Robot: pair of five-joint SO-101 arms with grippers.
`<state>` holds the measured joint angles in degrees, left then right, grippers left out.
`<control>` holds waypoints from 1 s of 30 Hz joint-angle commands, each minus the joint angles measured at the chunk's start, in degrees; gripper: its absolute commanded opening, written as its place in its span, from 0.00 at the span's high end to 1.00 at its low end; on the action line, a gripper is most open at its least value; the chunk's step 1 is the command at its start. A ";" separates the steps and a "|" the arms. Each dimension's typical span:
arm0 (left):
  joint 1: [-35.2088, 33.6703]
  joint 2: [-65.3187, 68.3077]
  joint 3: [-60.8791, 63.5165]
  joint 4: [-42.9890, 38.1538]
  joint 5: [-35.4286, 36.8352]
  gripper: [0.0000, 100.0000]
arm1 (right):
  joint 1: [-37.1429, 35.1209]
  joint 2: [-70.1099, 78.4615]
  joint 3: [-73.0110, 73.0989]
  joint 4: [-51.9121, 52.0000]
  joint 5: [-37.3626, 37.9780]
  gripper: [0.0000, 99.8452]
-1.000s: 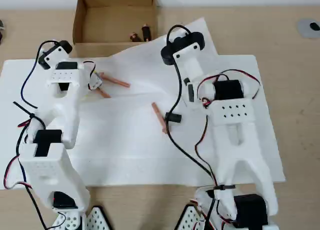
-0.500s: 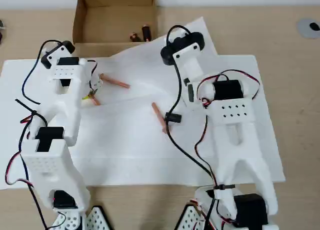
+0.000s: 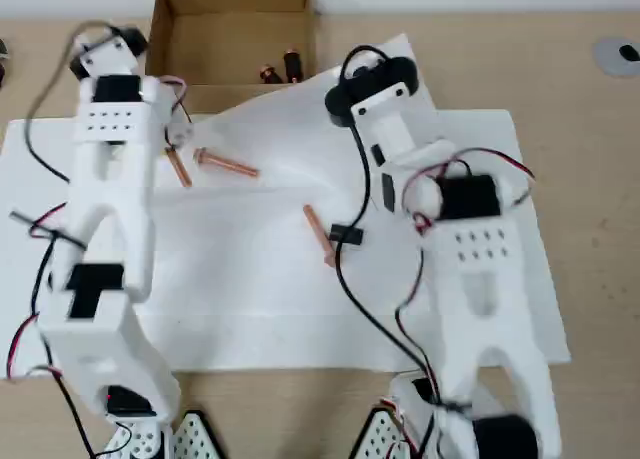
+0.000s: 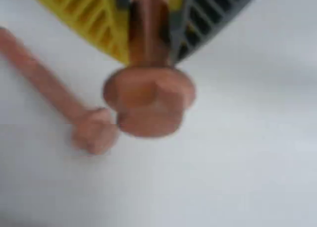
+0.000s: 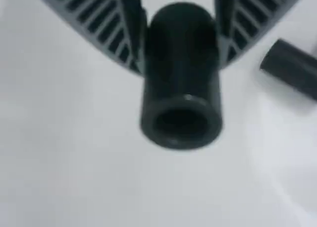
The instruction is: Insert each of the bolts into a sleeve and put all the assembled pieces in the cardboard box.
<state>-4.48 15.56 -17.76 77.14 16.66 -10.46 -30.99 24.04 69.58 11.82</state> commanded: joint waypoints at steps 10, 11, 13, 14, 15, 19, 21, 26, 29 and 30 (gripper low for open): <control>0.79 -32.13 1.76 8.62 -7.65 0.99 | -0.84 -26.15 4.70 0.53 0.53 0.99; 0.88 -33.98 4.48 8.70 -7.74 0.99 | -0.92 -28.18 6.99 1.41 0.53 0.99; 2.46 -38.11 11.34 7.74 -7.82 0.99 | -1.80 -32.66 12.18 3.08 0.53 0.99; 3.16 -40.48 15.21 6.77 -7.82 0.99 | -2.42 -35.21 14.99 4.13 0.53 0.99; 4.13 -43.30 19.34 5.36 -7.82 0.99 | -3.03 -38.29 17.89 4.84 0.53 0.99; 11.08 -58.33 35.87 -2.90 -7.82 0.99 | -6.02 -54.11 27.38 4.84 0.26 0.99; 13.98 -66.68 43.43 -8.26 -7.91 0.99 | -7.52 -63.60 31.08 4.84 0.26 0.99; 15.21 -81.45 57.49 -20.31 -11.78 0.99 | -8.75 -79.60 41.54 4.57 -0.79 0.99; 15.21 -85.58 64.35 -25.67 -13.36 0.99 | -8.66 -76.79 44.09 -1.14 -7.65 0.99; 15.30 -86.64 66.29 -27.16 -13.45 0.99 | -9.19 -76.88 45.76 -5.10 -9.93 0.99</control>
<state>10.20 -66.90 44.22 55.16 4.26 -18.64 -103.60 67.30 72.13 7.25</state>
